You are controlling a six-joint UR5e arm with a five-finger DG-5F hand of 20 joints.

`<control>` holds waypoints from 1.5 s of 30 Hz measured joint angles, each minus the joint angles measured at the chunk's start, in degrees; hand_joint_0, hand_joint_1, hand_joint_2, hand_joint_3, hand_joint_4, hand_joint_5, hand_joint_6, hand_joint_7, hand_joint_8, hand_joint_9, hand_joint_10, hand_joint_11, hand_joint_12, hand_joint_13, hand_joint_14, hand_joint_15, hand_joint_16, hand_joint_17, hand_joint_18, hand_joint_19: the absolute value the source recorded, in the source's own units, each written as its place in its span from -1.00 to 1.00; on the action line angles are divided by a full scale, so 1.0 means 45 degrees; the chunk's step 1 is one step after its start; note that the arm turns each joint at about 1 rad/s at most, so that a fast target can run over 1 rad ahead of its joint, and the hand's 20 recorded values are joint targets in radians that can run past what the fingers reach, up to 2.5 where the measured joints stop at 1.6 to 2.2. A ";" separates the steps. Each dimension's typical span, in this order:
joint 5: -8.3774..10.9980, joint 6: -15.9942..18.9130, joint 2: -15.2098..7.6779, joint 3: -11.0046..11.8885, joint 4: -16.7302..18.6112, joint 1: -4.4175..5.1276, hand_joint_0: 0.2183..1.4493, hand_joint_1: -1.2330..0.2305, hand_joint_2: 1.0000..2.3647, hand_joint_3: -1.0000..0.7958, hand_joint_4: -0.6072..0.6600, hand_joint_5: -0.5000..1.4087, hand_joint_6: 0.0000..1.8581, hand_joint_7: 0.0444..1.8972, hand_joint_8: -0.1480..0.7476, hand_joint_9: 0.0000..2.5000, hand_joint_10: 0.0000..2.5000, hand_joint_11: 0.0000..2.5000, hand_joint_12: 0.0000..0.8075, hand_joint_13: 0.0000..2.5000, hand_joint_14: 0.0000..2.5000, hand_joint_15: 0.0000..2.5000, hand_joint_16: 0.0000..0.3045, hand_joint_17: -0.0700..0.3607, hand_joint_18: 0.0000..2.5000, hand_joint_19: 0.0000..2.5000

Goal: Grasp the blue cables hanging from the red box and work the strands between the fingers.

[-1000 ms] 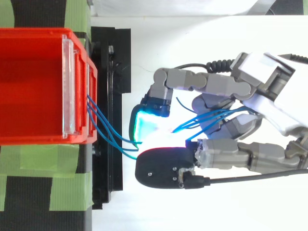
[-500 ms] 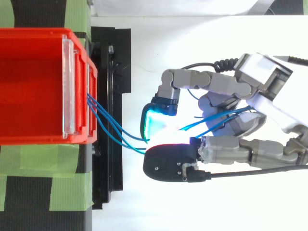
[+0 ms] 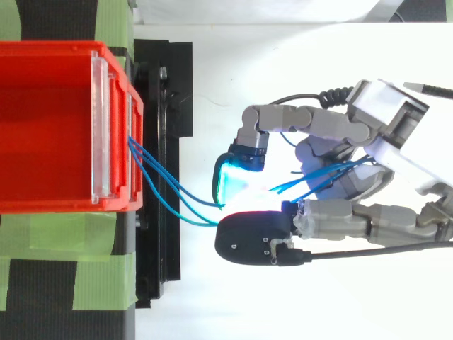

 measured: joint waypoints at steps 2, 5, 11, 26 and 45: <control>0.0000 0.0000 0.0000 0.0000 -0.0001 0.0000 0.09 -0.08 -0.99 0.32 0.16 -0.05 -0.48 0.47 0.31 -0.16 1.00 1.00 0.20 0.18 1.00 0.27 -0.63 -0.09 0.43 -0.33; 0.0000 0.0000 0.0000 0.0001 -0.0001 0.0000 0.09 -0.08 -0.99 0.33 0.16 -0.05 -0.48 0.48 0.31 -0.16 1.00 1.00 0.20 0.18 1.00 0.27 -0.63 -0.09 0.43 -0.33; -0.0012 0.0000 0.0000 0.0002 -0.0001 0.0000 0.08 -0.07 -0.99 0.37 0.15 -0.06 -0.43 0.45 0.31 -0.16 1.00 1.00 0.20 0.18 1.00 0.27 -0.63 -0.09 0.43 -0.33; 0.0003 0.0000 -0.0001 0.0002 -0.0001 0.0000 0.08 -0.06 -0.99 0.37 0.15 -0.09 -0.33 0.41 0.31 -0.16 1.00 1.00 0.20 0.18 1.00 0.27 -0.63 -0.09 0.43 -0.33; -0.0001 0.0000 0.0000 0.0002 -0.0001 0.0000 0.07 -0.05 -0.99 0.37 0.13 -0.10 -0.28 0.38 0.31 -0.16 1.00 1.00 0.20 0.18 1.00 0.27 -0.63 -0.09 0.43 -0.33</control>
